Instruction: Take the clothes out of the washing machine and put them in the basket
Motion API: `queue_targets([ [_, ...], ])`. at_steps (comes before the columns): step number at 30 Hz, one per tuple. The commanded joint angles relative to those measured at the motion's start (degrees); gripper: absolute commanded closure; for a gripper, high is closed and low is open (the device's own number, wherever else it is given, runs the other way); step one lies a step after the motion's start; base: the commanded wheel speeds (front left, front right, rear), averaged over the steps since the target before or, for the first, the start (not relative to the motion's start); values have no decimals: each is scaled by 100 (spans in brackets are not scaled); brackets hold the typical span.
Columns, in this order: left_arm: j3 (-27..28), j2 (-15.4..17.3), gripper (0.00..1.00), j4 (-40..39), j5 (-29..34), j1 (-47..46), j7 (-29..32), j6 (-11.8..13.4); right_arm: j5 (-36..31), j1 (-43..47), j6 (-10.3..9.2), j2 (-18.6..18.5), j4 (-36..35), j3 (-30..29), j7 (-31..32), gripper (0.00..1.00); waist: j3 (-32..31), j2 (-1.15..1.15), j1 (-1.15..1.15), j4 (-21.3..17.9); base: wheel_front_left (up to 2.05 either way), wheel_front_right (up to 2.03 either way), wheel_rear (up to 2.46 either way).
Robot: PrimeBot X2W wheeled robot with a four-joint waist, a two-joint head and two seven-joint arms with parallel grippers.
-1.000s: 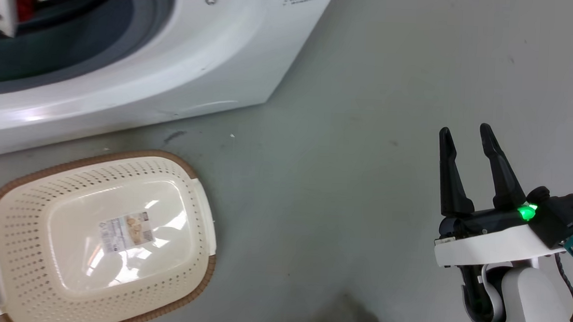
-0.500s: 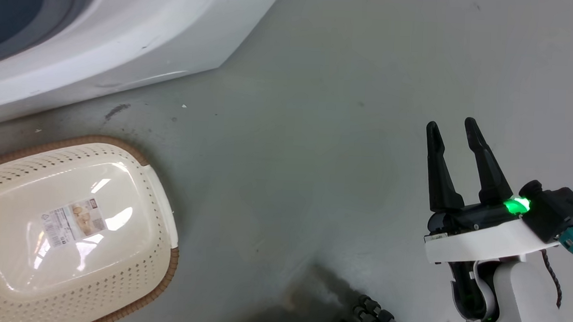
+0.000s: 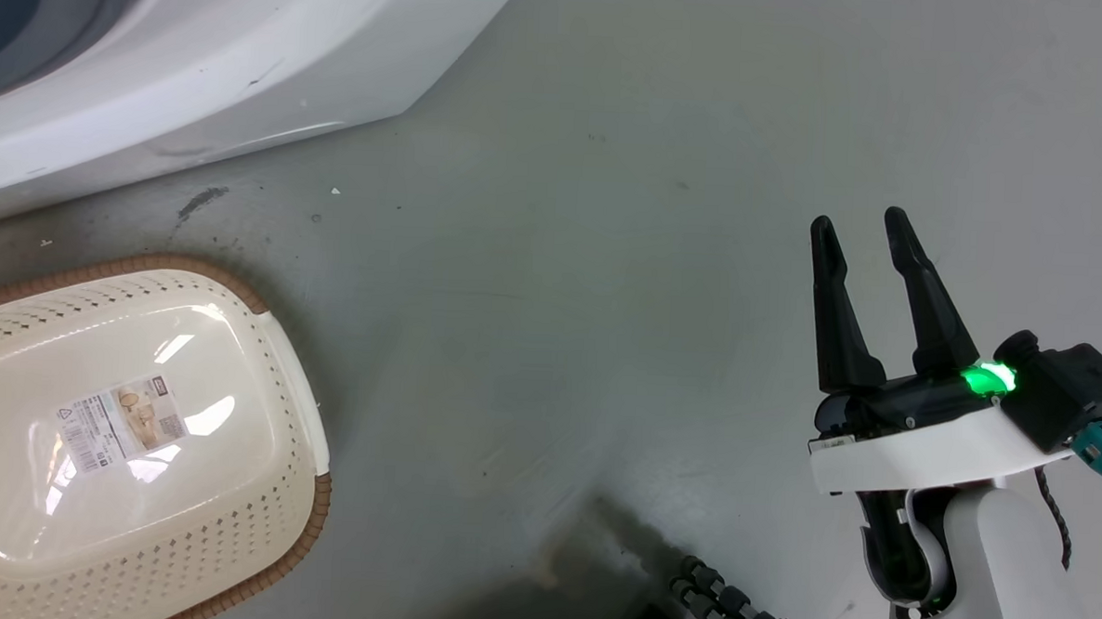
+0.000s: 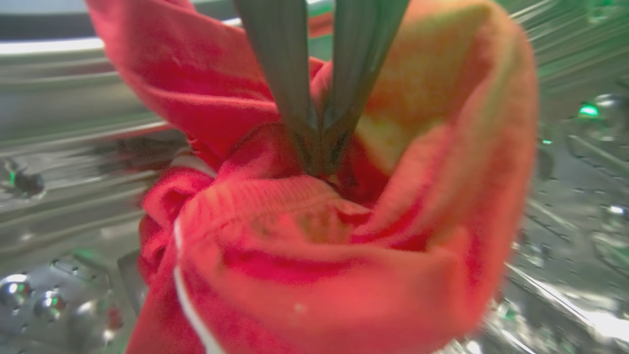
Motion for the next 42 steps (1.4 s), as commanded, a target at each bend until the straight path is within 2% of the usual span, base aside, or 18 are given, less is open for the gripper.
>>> queue_targets([
  [1, -18, 30, 100, -41, 53, 79, -60, 32, 3, -51, -2, 5, 10, -14, -10, 0, -22, 0, -1, 8, 0, 0, 0],
  [8, 124, -107, 100, -181, 9, 373, -891, 398, -101, -19, -2, 5, 56, -138, -11, 0, -284, 0, -1, 104, 0, 0, 0],
  [16, 316, -527, 100, 157, -285, 940, -2102, 637, -242, 87, -2, 4, 104, -246, -11, 0, -754, 0, -1, 258, 0, 0, 0],
  [21, 384, -749, 100, 548, -453, 1398, -2766, 690, -377, 183, -2, 3, 157, -351, -11, 0, -1080, 0, -1, 339, 0, 0, 0],
  [28, 540, -1176, 100, 1063, -711, 1950, -3945, 673, -579, 405, -2, 3, 243, -528, -11, 0, -1693, 0, -1, 520, 0, 0, 0],
  [38, 673, -2008, 100, 1724, -998, 2810, -5910, 524, -966, 882, -2, 1, 375, -784, -11, 0, -2957, 0, -1, 979, 0, 0, 0],
  [42, 650, -2281, 100, 1908, -1021, 2998, -6348, 421, -1108, 1037, -2, 1, 416, -829, -11, 0, -3349, 0, -1, 1166, 0, 0, 0],
])
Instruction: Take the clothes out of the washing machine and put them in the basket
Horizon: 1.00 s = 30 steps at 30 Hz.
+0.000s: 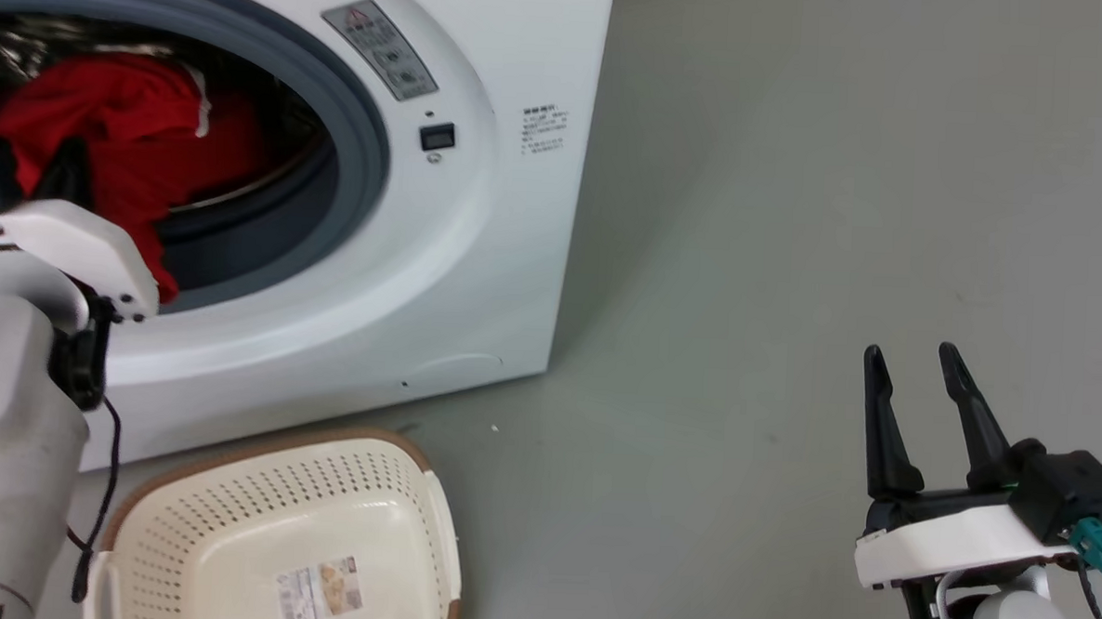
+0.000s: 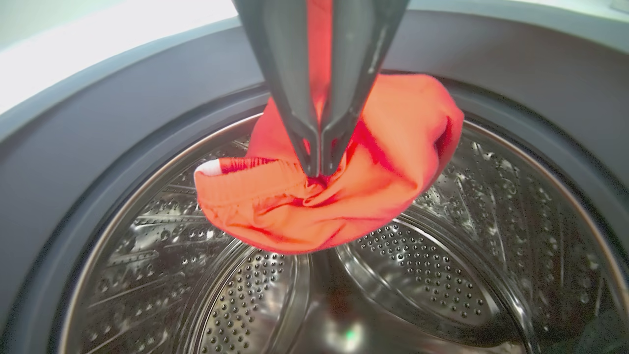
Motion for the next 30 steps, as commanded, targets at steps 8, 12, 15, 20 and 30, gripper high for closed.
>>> queue_targets([
  [8, 274, -335, 100, -551, 63, 684, -237, -40, -205, 364, -2, -4, 72, -20, -6, 0, -962, 0, 2, 566, 0, 0, 0],
  [12, 554, -513, 100, -1312, 211, 1318, -240, 56, -265, 513, -2, -3, 23, -68, 57, 0, -1188, 0, 2, 682, 0, 0, 0],
  [15, 732, -650, 100, -1871, 358, 1832, -241, 119, -304, 633, -2, -3, -59, -115, 136, 0, -1319, 0, 2, 767, 0, 0, 0],
  [20, 775, -921, 100, -2577, 589, 2714, -236, 158, -317, 820, -2, -3, -184, -135, 248, 0, -1464, 0, 2, 868, 0, 0, 0],
  [30, 561, -1370, 100, -2919, 603, 4073, -236, 199, -253, 929, -2, -1, -356, -65, 369, 0, -1461, 0, 2, 917, 0, 0, 0],
])
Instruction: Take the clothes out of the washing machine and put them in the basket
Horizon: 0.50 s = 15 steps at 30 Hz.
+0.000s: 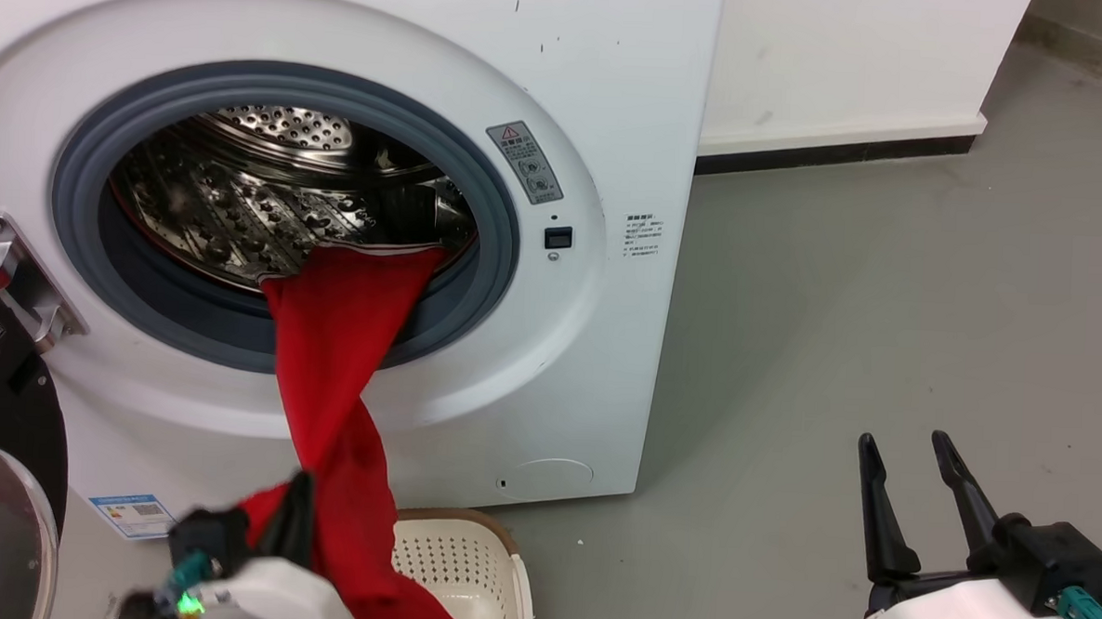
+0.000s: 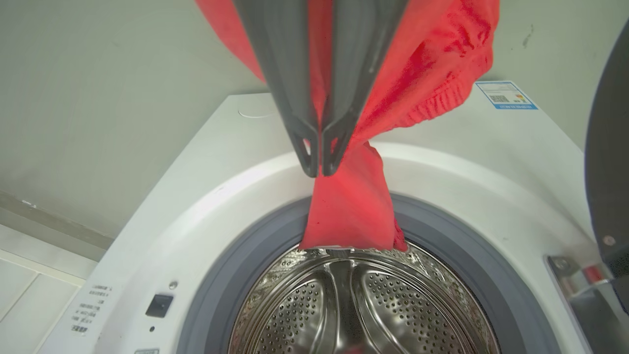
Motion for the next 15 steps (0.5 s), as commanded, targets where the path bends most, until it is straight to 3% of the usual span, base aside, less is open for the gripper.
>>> queue_targets([
  [1, -15, -57, 100, 18, -24, 94, -28, 20, 1, 36, -2, -1, -31, 5, 10, 0, 36, 0, 0, 1, 0, 0, 0],
  [7, -125, -447, 100, 458, -200, 516, -25, 9, 44, -99, -2, 0, -104, -6, 6, 0, 356, 0, 0, 18, 0, 0, 0],
  [15, -4, -695, 100, 1167, -152, 11, -21, -87, -2, -525, -2, 0, -244, 22, -4, 0, 1307, 0, 0, -24, 0, 0, 0],
])
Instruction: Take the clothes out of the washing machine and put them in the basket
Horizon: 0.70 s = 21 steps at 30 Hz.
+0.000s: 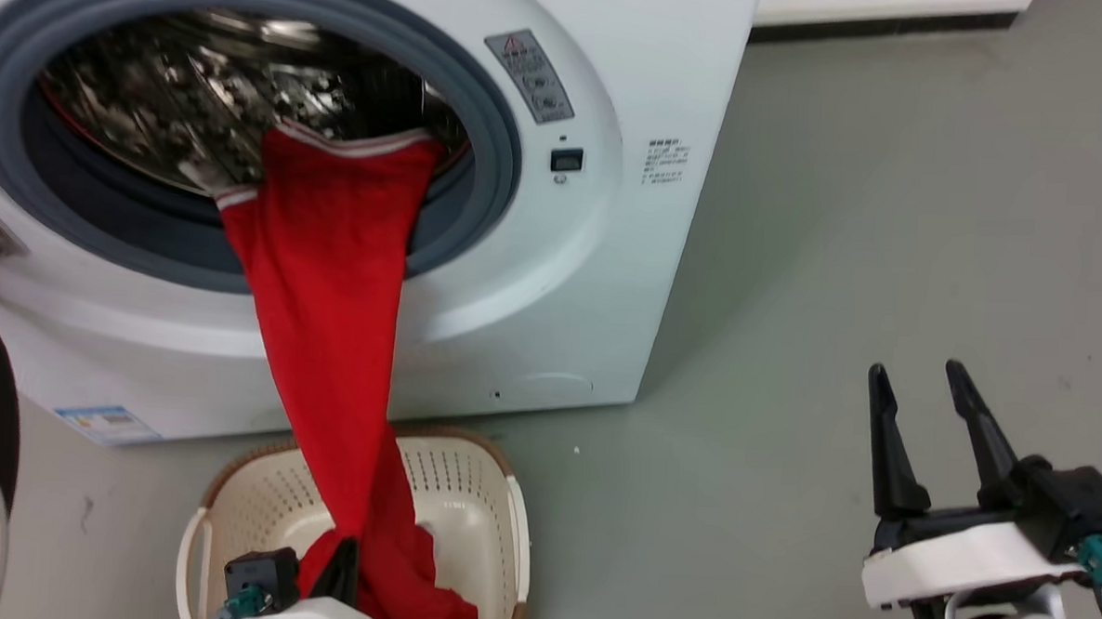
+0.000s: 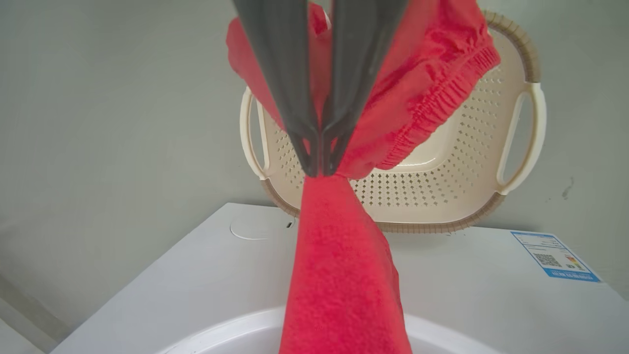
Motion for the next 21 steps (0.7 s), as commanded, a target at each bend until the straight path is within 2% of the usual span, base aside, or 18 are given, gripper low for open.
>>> queue_targets([
  [1, 26, -15, 100, 73, 38, -123, -14, -31, -10, -107, -2, 1, -23, 4, -19, 0, 424, 0, 0, -55, 0, 0, 0],
  [12, 219, 132, 100, 1462, 192, -1779, -15, -244, 27, -912, -2, 3, -189, 68, -193, 0, 2157, 0, 0, -319, 0, 0, 0],
  [21, 464, 408, 100, 2259, 242, -2747, -15, -295, 183, -1259, -2, 3, -98, 136, -343, 0, 3018, 0, 0, -557, 0, 0, 0],
])
